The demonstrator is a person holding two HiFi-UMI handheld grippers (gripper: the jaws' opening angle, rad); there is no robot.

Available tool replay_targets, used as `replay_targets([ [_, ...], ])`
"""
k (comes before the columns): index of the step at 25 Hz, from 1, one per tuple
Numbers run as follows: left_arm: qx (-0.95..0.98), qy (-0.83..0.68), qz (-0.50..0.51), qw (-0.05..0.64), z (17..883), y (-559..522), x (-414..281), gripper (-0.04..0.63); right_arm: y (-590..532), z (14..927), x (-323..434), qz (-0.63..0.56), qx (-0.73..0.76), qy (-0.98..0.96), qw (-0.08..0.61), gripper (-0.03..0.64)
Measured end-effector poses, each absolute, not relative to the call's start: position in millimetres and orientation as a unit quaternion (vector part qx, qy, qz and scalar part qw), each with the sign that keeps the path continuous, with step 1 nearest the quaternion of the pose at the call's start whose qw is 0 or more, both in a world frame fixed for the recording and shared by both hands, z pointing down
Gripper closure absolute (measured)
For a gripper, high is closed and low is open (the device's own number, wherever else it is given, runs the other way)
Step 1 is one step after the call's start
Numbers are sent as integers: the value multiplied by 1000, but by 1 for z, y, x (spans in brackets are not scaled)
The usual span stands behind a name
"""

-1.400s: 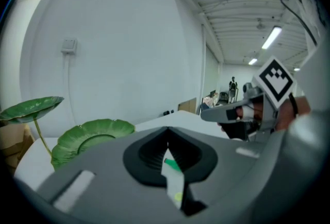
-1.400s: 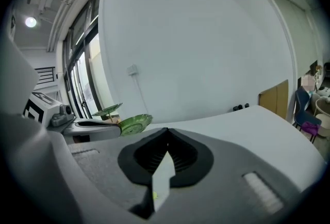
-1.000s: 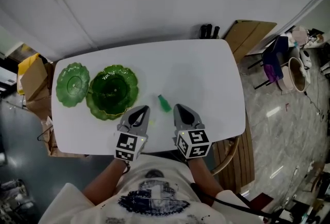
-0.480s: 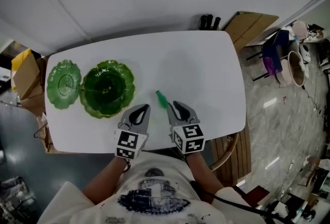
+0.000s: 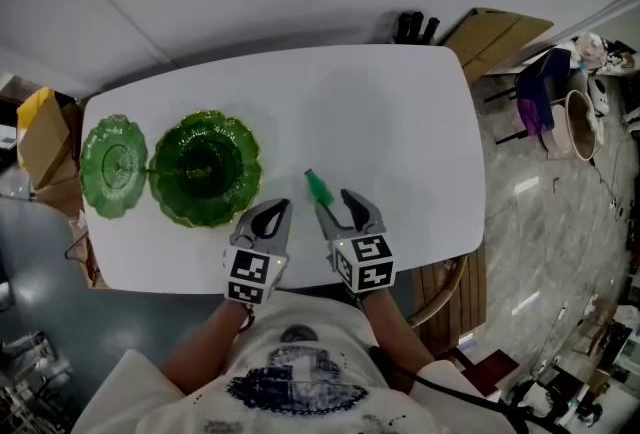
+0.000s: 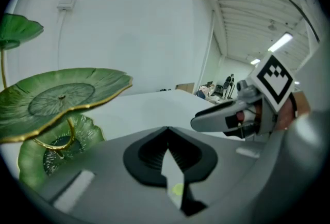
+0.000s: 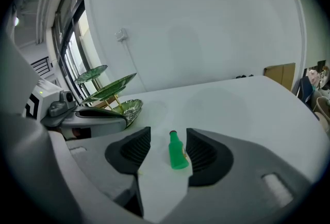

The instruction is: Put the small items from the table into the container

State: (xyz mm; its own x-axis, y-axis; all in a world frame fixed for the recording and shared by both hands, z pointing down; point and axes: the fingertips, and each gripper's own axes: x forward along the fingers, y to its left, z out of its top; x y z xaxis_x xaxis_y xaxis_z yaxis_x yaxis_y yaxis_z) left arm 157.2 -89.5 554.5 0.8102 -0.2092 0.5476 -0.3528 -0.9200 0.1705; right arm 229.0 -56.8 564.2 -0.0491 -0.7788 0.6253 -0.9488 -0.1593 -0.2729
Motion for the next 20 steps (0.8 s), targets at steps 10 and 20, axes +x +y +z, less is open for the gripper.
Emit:
replay_targets([
  [10, 934, -143, 291, 152, 584, -98, 163, 604, -73, 608, 227, 376, 651, -641, 157, 321],
  [20, 928, -143, 302, 166, 605, -108, 168, 604, -80, 646, 226, 373, 632, -647, 207, 325],
])
